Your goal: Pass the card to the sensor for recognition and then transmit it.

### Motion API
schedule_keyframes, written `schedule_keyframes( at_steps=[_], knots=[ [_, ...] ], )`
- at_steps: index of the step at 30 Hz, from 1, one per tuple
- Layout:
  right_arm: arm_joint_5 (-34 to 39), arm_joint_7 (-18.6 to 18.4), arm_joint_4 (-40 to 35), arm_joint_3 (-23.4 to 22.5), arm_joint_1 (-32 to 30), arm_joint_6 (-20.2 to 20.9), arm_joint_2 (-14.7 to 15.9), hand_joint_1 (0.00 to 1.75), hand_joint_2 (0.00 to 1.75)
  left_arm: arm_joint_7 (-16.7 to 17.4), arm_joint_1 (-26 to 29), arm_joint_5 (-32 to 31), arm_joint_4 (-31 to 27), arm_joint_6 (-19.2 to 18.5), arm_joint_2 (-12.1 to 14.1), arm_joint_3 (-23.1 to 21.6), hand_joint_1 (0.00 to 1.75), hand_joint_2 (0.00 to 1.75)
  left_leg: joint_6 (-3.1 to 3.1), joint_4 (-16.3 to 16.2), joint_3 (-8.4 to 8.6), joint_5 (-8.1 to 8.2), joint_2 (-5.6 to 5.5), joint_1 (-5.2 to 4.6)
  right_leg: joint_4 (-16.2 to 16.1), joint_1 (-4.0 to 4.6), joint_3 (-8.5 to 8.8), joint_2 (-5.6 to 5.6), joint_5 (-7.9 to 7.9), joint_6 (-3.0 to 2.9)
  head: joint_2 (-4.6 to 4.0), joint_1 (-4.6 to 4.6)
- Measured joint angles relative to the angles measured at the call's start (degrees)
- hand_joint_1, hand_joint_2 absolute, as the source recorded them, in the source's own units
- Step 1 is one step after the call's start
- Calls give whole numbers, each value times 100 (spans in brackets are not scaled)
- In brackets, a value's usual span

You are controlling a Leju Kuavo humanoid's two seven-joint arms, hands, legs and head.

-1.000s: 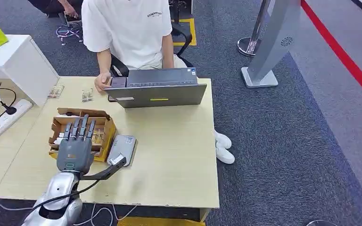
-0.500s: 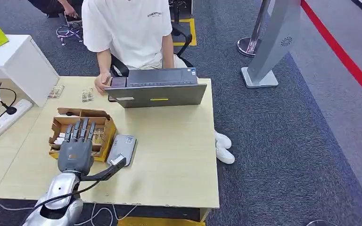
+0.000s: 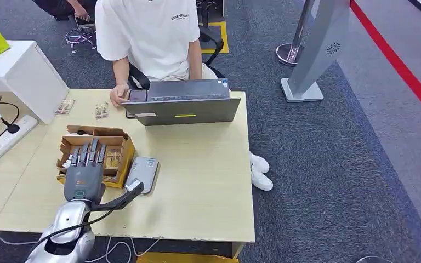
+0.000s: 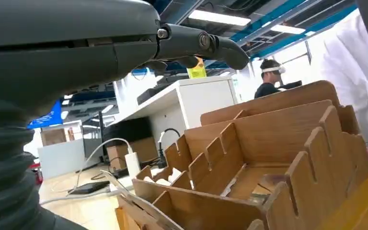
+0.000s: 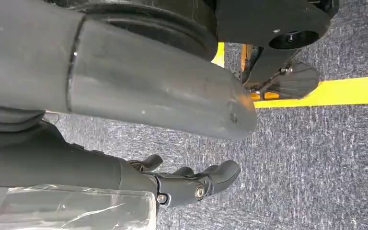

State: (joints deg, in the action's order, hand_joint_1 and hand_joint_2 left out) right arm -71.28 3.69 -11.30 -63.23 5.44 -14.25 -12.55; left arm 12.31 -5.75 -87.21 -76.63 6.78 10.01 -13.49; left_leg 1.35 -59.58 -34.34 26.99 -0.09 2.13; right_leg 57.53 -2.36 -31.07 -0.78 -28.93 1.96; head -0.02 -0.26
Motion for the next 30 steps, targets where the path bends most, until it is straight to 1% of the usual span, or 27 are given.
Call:
schedule_keyframes(
  at_steps=[1, 2, 15, 27, 30],
  knots=[
    [0, 0, 0, 0, 0, 0, 0, 0, 0, 0, 1, 0, 0, 0, -2, 4, 101, 175, 0, 0, 0, 0, 0, 0, 0, 0, 0, 0, 0, 0, 0, 0],
    [0, 0, 0, 0, 0, 0, 0, 0, 0, 2, 3, 0, 0, -2, 0, 4, 175, 175, 0, 0, 0, 0, 0, 0, 0, 0, 0, 0, 0, 0, 0, 0],
    [-7, 2, 0, 2, -1, -4, 13, 0, 0, -107, 95, 260, -2, 20, -2, 31, 175, 175, 0, 0, 0, 0, 0, 0, 0, 0, 0, 0, 0, 0, 0, 0],
    [-9, 2, 0, 2, -2, -4, 26, 0, 0, -122, 105, 321, -2, 7, -2, 48, 175, 175, 0, 0, 0, 0, 0, 0, 0, 0, -1, 0, 0, 0, 0, -2],
    [-9, 2, 0, 2, -1, -9, 28, 0, 0, -184, 102, 383, -2, 81, -11, 48, 175, 175, 0, 0, 0, 0, 0, 0, 0, 0, -1, 0, 0, 0, 0, 0]
  ],
)
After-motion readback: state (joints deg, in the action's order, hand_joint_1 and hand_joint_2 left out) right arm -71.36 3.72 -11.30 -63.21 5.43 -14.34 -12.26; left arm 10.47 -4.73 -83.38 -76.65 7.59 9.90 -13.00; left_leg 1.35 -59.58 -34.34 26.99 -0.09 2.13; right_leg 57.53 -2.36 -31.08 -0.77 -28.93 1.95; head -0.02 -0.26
